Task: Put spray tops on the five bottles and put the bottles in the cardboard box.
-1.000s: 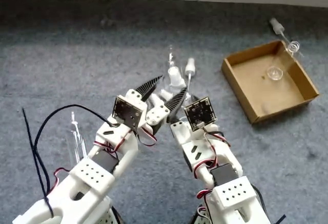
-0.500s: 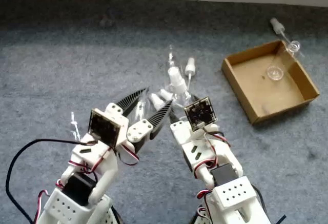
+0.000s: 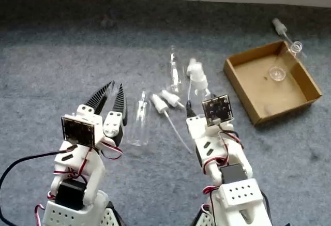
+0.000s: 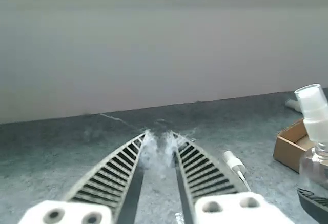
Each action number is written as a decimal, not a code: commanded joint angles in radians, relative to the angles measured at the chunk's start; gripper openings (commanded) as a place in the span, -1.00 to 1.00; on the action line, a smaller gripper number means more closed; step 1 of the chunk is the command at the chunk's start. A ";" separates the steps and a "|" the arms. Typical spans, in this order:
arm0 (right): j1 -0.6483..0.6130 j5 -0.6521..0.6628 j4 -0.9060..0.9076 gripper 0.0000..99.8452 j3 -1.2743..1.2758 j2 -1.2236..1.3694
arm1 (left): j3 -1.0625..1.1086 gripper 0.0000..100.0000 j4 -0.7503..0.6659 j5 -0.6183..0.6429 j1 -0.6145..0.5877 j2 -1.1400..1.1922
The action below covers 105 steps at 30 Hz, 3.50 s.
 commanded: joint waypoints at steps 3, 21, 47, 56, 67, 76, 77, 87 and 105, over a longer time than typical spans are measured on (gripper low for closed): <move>0.084 -0.006 0.071 -0.73 -0.133 -0.021 | -0.018 -0.99 0.100 0.006 -0.061 -0.013; 0.389 -0.006 0.171 -0.73 -0.512 -0.013 | -0.013 -0.99 0.543 0.012 -0.142 -0.013; 0.522 -0.006 0.325 -0.73 -0.943 0.506 | 0.064 -0.99 0.660 0.006 -0.142 -0.013; 0.518 0.000 -0.005 -0.72 -0.895 0.676 | 0.065 -0.99 0.660 0.009 -0.140 -0.013; 0.518 -0.005 -0.390 -0.72 -0.880 1.038 | 0.154 -0.99 0.539 0.008 -0.140 -0.013; 0.504 -0.006 -0.575 -0.73 -0.883 1.276 | 0.202 -0.99 0.460 0.006 -0.140 -0.013; 0.498 -0.006 -0.598 -0.73 -0.883 1.297 | 0.202 -0.99 0.460 0.006 -0.140 -0.013; 0.450 -0.041 -0.883 -0.73 -0.883 1.471 | 0.202 -0.99 0.460 0.006 -0.140 -0.013; 0.453 -0.084 -0.823 -0.72 -1.113 1.702 | 0.202 -0.99 0.460 0.006 -0.140 -0.013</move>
